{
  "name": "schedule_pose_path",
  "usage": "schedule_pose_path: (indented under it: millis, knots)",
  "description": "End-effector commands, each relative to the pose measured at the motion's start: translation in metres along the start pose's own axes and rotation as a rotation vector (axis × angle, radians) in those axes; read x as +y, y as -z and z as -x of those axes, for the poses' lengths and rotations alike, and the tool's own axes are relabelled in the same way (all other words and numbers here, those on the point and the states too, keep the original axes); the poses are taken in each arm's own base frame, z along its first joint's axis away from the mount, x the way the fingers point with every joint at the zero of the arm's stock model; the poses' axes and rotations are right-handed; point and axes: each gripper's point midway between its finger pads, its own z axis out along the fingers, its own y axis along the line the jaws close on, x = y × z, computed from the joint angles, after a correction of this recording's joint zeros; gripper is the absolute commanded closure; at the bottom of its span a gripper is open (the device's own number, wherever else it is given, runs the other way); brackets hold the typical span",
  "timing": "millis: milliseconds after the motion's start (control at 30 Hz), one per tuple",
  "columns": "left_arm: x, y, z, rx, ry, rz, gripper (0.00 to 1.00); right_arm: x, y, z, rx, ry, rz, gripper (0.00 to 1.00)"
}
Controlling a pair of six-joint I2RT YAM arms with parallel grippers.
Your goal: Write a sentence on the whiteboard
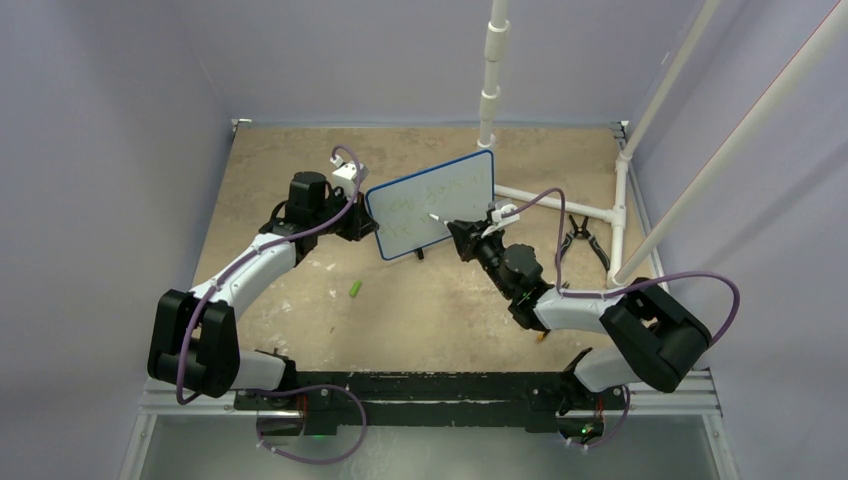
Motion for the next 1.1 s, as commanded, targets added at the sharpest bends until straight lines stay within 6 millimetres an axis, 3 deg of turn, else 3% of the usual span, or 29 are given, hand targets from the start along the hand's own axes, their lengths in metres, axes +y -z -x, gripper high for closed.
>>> schedule_pose_path:
  millis: [0,300,733,1067]
  knots:
    - [-0.01,0.007,0.025,-0.069,-0.032,-0.026,1.0,-0.011,-0.001,0.002,-0.011,-0.019,-0.064,1.0]
    - [-0.01,0.007,0.026,-0.07,-0.032,-0.026,1.0,-0.02,0.008,-0.015,0.028,-0.047,-0.095,1.0]
    - [-0.01,0.006,0.025,-0.069,-0.032,-0.026,1.0,-0.004,-0.003,0.025,-0.059,-0.024,-0.049,1.0]
    - [-0.011,0.006,0.026,-0.07,-0.032,-0.03,1.0,-0.009,-0.005,0.024,-0.062,-0.015,-0.077,1.0]
